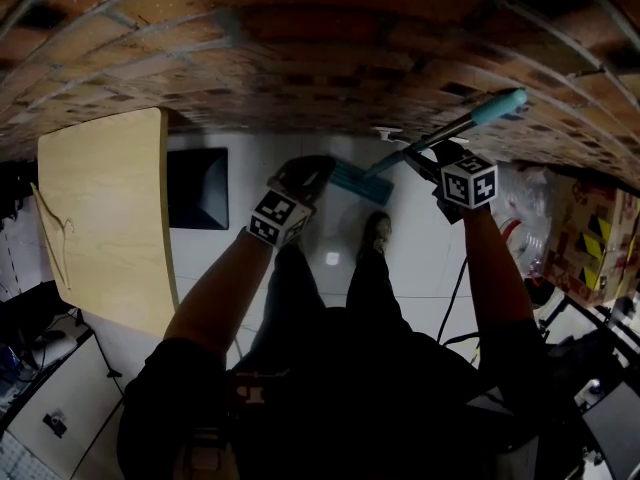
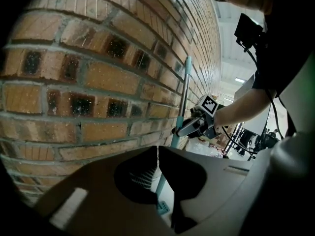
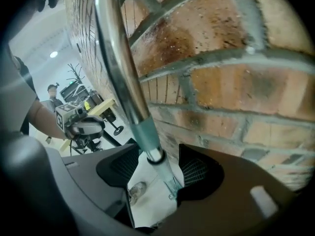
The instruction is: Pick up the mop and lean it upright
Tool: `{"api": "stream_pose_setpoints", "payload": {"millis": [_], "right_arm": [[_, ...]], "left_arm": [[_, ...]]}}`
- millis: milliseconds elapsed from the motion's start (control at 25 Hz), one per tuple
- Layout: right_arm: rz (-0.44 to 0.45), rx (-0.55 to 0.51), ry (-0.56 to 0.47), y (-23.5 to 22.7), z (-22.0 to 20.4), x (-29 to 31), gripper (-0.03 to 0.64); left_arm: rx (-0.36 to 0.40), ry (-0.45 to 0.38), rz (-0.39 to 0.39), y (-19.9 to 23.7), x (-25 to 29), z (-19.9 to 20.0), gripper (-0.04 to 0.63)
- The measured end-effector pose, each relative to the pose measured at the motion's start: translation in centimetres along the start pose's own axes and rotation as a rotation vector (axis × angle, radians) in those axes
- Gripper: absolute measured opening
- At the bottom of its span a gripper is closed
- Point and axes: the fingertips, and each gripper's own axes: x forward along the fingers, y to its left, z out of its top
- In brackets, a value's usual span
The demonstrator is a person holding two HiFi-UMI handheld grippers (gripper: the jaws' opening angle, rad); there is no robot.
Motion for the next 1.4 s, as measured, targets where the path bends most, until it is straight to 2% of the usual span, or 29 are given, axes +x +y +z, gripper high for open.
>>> {"api": "stream_pose_setpoints", "payload": {"millis": [160, 280, 440, 560, 600, 760, 1080, 1400], "right_arm": [[-0.052, 0.067, -0.013, -1.3, -2.5, -1.3, 0.267], [-0.101, 0.112, -0.048, -1.6, -3.7, -3.1, 0.24], [-0.146, 0.118, -0.134, -0.3, -3.3, -6.2, 0.116], [-0.171, 0.077, -0.187, 0.6, -2.4, -8.3, 0.024], [-0.176, 0.065, -0.204, 0.8, -1.9, -8.8, 0.015], [-0.172, 0.056, -0.252, 1.2, 0.1, -10.1, 0.012], [-0.147, 0.024, -0.27, 3.3, 2.4, -11.4, 0.012], [-0.139, -0.006, -0.343, 6.3, 7.2, -16.1, 0.012]], "left_arm": [[-0.028, -0.003, 0.011, 0.4, -0.2, 0.0, 0.011], [-0.046, -0.009, 0.025, 0.6, -0.7, 0.6, 0.011], [-0.057, -0.026, 0.037, 0.3, -1.5, 2.2, 0.009], [-0.048, -0.041, 0.032, -0.4, -2.2, 4.0, 0.009], [-0.043, -0.046, 0.03, -0.6, -2.4, 4.5, 0.008], [-0.03, -0.056, 0.034, -0.7, -2.7, 6.0, 0.007], [-0.019, -0.07, 0.032, -2.0, -3.8, 7.7, 0.006], [0.022, -0.151, 0.041, -3.4, -6.9, 14.1, 0.005]]}}
